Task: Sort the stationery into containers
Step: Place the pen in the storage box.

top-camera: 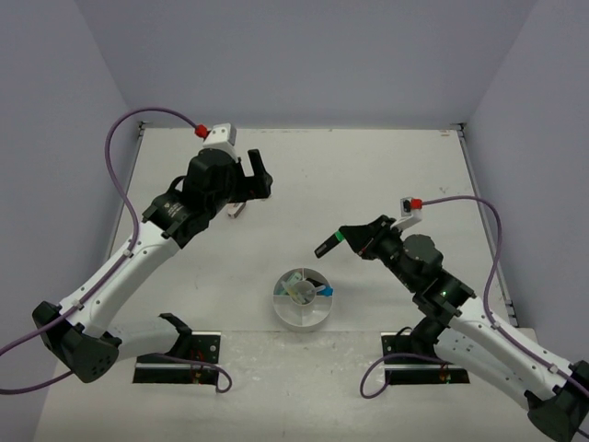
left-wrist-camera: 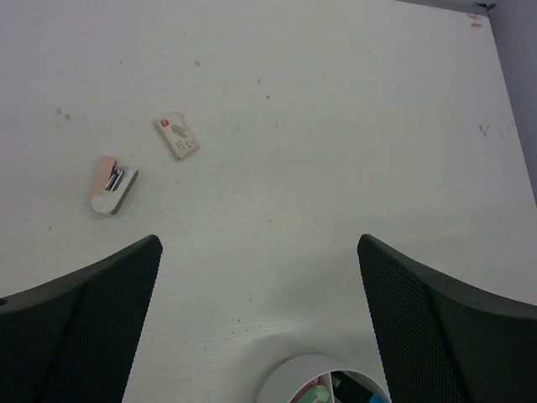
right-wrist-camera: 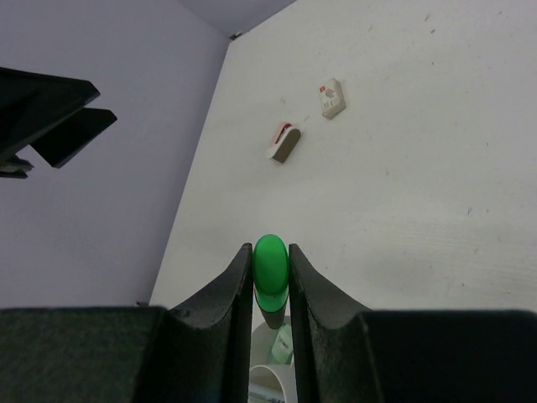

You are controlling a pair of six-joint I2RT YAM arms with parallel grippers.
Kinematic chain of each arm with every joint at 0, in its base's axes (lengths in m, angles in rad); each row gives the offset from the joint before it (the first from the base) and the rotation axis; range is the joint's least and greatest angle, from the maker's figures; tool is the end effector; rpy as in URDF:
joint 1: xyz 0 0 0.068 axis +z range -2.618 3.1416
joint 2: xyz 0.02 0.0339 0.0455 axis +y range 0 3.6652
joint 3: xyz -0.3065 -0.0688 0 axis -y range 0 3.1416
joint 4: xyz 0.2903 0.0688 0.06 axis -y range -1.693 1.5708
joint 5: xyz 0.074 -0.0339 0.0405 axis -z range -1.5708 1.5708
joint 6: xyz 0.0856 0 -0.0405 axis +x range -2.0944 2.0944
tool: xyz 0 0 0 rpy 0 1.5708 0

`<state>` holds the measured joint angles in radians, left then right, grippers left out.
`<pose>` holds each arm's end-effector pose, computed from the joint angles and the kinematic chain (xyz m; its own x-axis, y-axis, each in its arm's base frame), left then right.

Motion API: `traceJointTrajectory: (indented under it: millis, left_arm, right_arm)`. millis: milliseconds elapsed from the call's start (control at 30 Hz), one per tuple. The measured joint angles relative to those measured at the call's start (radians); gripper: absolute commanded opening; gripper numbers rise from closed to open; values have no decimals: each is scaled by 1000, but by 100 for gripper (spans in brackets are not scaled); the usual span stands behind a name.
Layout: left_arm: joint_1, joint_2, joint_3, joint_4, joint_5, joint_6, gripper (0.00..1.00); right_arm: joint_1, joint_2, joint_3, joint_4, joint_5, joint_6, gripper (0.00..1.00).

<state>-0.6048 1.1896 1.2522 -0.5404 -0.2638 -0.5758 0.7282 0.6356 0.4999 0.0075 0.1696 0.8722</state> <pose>0.2850 -0.1699 0.4040 -0.5125 -0.2848 -0.8101 0.0947 0.9189 -0.3830 0.1784 0.1397 0.2954 -0.4680 0.5939 -0.6544 -0.2685 0.6099 0.7456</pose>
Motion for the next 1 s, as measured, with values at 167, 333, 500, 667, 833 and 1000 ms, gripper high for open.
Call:
traceJointTrajectory:
  millis: [167,333,500,667,833,1000]
  left_arm:
    - [0,0,0,-10,7,3,100]
    - [0,0,0,-24,22,15,100]
    - [0,0,0,-23,54,19,100]
    - [0,0,0,-22,60,19,100]
    - [0,0,0,-22,69,19,100]
    - [0,-1,-9,-20,75,19,100]
  right_arm:
    - [56,36,-18,9,17,-1,0]
    - [110,29,-24,-2,50,-8,0]
    - [143,28,-46,2,71,-21,0]
    - [160,67,-76,1,86,-25,0]
    - [173,100,-84,9,99,-34,0]
    - [216,142,-84,16,103,-60,3]
